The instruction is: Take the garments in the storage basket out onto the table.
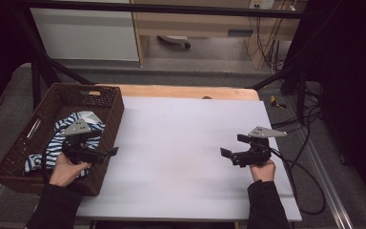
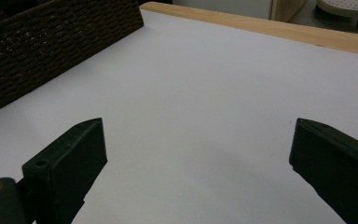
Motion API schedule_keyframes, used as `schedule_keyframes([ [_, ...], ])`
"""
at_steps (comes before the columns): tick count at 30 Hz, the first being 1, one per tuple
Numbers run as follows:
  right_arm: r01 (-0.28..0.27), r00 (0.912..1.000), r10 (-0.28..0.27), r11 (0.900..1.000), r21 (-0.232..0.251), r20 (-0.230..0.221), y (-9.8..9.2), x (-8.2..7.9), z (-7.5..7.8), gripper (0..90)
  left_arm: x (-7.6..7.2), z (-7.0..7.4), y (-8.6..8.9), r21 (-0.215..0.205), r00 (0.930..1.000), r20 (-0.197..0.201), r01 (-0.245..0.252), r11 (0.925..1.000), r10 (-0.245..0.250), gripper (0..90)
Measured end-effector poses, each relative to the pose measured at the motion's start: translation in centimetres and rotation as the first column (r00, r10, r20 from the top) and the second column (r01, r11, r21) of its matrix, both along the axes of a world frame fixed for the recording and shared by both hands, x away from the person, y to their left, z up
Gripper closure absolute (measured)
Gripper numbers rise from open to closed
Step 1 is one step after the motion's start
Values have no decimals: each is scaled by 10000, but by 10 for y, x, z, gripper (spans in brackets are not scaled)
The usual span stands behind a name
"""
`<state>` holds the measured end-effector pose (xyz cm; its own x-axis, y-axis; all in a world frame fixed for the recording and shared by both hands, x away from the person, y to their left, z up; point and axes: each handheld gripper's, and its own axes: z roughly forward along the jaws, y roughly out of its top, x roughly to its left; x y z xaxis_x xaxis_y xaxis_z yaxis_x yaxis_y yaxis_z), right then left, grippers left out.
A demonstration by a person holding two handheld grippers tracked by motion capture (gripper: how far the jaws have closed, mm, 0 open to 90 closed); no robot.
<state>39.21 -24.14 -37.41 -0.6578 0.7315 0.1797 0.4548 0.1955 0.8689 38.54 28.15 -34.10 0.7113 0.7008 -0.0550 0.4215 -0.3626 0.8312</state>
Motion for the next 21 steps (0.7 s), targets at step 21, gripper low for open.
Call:
schedule_keyframes([
  [21, -33, 10000, 32, 9999, -95, -71, 2, 0, -2, 44, -2, 7, 10, -8, 9997, 60, -257, 9997, 257, 38],
])
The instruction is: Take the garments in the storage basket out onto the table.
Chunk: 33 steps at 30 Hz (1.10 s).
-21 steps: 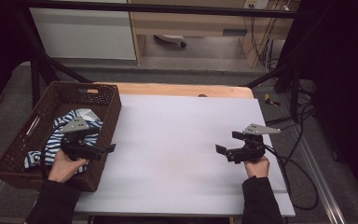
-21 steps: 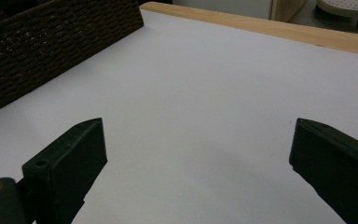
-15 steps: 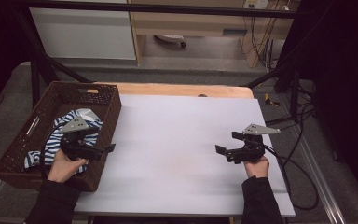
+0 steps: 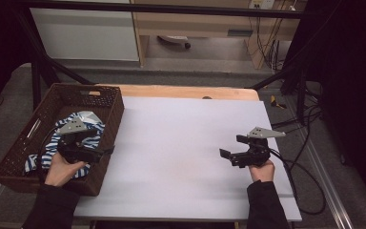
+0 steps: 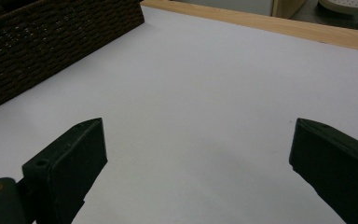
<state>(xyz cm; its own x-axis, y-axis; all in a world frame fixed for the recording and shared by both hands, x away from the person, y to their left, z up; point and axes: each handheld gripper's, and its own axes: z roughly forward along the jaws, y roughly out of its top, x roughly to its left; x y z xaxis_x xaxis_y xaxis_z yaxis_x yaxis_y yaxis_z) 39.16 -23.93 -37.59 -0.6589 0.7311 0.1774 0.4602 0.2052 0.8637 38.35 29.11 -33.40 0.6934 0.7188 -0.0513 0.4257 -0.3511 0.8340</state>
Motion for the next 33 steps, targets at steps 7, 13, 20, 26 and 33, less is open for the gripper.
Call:
schedule_keyframes([
  [7, 14, 10000, -14, 10000, -49, 40, -1, 0, 0, 44, 0, 2, 3, 30, 10000, -43, -75, 10000, 75, 38],
  [13, -23, 10000, 23, 10000, -22, 29, -1, 0, 0, 44, 0, 3, 5, 169, 9998, -68, -169, 9997, 170, 38],
  [20, -33, 10000, 32, 10000, -55, -13, 1, 1, -1, 45, -1, 6, 12, 149, 9994, -71, -352, 9993, 353, 39],
  [26, -45, 10000, 45, 10000, -14, 6, 1, 1, -1, 45, -1, 9, 17, 173, 9986, -108, -516, 9985, 518, 40],
  [33, -50, 10000, 50, 9999, -89, -49, 2, 1, -2, 45, 0, 13, 25, 273, 9972, -168, -730, 9970, 734, 40],
])
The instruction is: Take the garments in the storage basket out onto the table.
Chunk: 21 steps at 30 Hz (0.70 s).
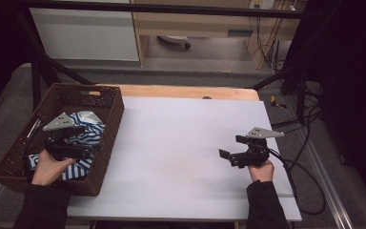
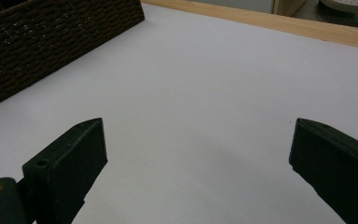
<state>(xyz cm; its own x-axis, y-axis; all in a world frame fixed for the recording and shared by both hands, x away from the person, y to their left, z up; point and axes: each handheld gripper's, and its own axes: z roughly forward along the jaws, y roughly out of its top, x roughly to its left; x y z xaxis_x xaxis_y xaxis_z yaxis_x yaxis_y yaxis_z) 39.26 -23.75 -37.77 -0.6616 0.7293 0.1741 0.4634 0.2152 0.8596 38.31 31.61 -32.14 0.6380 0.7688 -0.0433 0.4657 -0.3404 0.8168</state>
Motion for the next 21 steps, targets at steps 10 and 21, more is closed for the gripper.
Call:
schedule_keyframes([
  [10, -41, 10000, 40, 9999, -104, -56, 2, 1, -2, 45, 5, 6, 18, 73, 9980, 38, -639, 9979, 639, 40],
  [21, -73, 9999, 71, 9999, -138, -109, 3, 1, -3, 45, 13, 4, 33, 475, 9917, -248, -1253, 9910, 1265, 40],
])
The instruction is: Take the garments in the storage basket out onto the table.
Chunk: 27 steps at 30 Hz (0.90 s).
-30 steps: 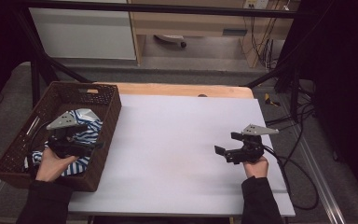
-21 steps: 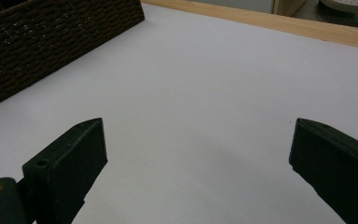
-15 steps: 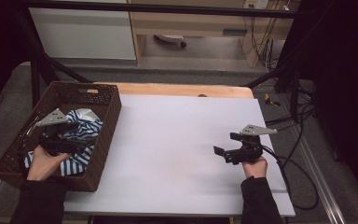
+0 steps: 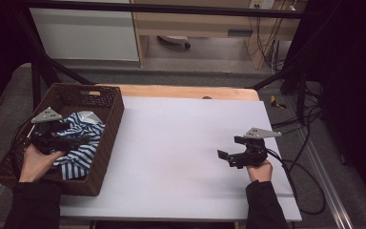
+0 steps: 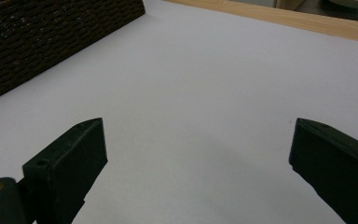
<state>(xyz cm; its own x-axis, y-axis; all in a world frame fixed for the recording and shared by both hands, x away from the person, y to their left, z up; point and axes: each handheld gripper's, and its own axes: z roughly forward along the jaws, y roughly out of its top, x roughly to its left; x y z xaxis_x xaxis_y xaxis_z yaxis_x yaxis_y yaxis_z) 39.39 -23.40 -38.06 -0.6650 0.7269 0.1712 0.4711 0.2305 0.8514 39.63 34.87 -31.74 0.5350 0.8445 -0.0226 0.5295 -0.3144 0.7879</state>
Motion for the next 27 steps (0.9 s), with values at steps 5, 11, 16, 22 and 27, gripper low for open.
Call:
schedule_keyframes([
  [5, 4, 10000, -4, 10000, -12, -2, 0, 0, 0, 45, 8, 0, 4, 207, 9995, -260, -183, 9996, 188, 40],
  [11, -2, 10000, 2, 10000, 8, 37, -1, 0, 0, 45, 15, -3, 9, 435, 9979, -499, -389, 9983, 411, 41],
  [16, -4, 10000, 4, 10000, -33, -19, 0, 0, 0, 45, 25, -13, 13, 899, 9941, -877, -566, 9943, 645, 41],
  [22, 9, 10000, -10, 10000, -39, -24, 0, 0, 0, 45, 35, -26, 18, 1237, 9870, -1277, -817, 9890, 975, 42],
  [27, -9, 10000, 9, 10000, -60, -19, 0, 0, 0, 45, 40, -39, 20, 1693, 9780, -1651, -994, 9805, 1277, 43],
])
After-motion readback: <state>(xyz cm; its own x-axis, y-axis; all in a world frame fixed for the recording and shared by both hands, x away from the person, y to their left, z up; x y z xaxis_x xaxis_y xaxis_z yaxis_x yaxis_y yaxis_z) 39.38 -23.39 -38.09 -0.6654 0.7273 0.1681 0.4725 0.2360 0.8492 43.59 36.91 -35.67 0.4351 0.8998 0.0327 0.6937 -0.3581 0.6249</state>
